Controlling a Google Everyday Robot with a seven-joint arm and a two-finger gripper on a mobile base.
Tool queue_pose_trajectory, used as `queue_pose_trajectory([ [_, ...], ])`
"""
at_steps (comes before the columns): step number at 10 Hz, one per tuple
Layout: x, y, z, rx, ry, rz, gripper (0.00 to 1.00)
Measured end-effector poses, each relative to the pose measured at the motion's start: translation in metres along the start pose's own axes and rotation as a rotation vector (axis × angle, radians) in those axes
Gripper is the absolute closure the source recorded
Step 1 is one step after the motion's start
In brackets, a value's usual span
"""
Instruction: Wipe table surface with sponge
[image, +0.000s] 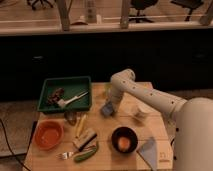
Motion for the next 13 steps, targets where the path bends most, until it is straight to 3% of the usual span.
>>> queue_pose_trajectory([
  [2, -0.012, 0.023, -0.002, -0.042, -0.027, -0.046, 1.00],
  [3, -0.009, 0.033, -0.003, -0.053, -0.025, -0.035, 1.00],
  [6, 0.030, 0.055, -0.005, -0.084, 0.036, 0.064, 1.00],
  [8, 0.056, 0.042, 0.000, -0.070, 0.082, 0.120, 1.00],
  [10, 0.061, 0.031, 0.005, -0.041, 0.092, 0.139, 1.00],
  [13, 0.032, 0.001, 0.014, -0.005, 0.026, 0.064, 1.00],
])
